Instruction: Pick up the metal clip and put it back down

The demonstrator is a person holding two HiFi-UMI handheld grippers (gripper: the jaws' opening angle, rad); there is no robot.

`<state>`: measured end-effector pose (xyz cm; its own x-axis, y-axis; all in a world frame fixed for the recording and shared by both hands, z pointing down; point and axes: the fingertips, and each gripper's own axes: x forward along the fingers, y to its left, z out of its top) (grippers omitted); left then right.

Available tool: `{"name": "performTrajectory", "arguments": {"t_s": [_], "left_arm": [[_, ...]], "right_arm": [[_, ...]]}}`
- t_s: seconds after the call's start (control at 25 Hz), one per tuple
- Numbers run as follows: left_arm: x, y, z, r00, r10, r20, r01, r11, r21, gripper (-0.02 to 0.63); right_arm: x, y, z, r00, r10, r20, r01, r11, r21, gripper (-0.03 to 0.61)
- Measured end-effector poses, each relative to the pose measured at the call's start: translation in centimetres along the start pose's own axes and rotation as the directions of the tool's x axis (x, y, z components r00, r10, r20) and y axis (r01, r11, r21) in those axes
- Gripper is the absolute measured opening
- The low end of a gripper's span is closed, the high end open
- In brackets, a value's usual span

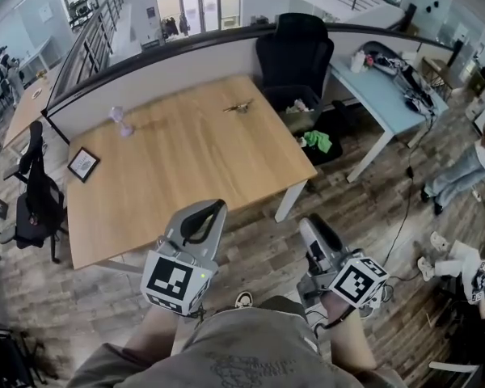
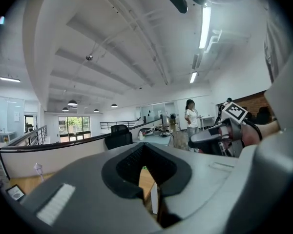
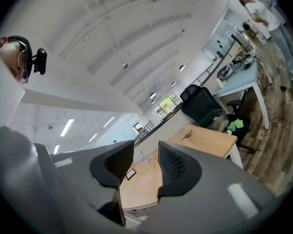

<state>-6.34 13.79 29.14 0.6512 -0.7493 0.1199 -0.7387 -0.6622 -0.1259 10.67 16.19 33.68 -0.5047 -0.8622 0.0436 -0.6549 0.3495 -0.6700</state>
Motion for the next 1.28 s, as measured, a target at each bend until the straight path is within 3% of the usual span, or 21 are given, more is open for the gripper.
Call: {"name": "performTrajectory", "arguments": {"t_s": [0.16, 0.6, 0.84, 1.28], "left_arm": [[1.1, 1.3, -0.9, 1.0, 0.01, -0.007, -0.01, 1.0, -0.014, 0.002], [3.5, 4.5, -2.4, 0.997, 0.065, -0.03, -0.066, 0.997, -0.041, 0.002], [5.2, 5.6, -3.9, 0.994, 0.092, -0.059, -0.095, 0.994, -0.051, 0.002], [16.8, 8.4, -4.2, 0.983, 0.159, -0.095, -0.164, 0.986, -0.039, 0.002]], "right_arm": [[1.9, -1.9, -0.1, 1.0, -0.009, -0.012, 0.009, 0.998, 0.064, 0.153], [6.5, -3.4, 2.1, 0.998, 0.062, 0.008, -0.063, 0.992, 0.113, 0.153], [8.1, -6.1, 2.2, 0.998, 0.061, -0.004, -0.06, 0.986, 0.156, 0.153], [15.7, -14.9, 7.2, 0.99, 0.131, -0.06, -0.115, 0.97, 0.216, 0.153]]}}
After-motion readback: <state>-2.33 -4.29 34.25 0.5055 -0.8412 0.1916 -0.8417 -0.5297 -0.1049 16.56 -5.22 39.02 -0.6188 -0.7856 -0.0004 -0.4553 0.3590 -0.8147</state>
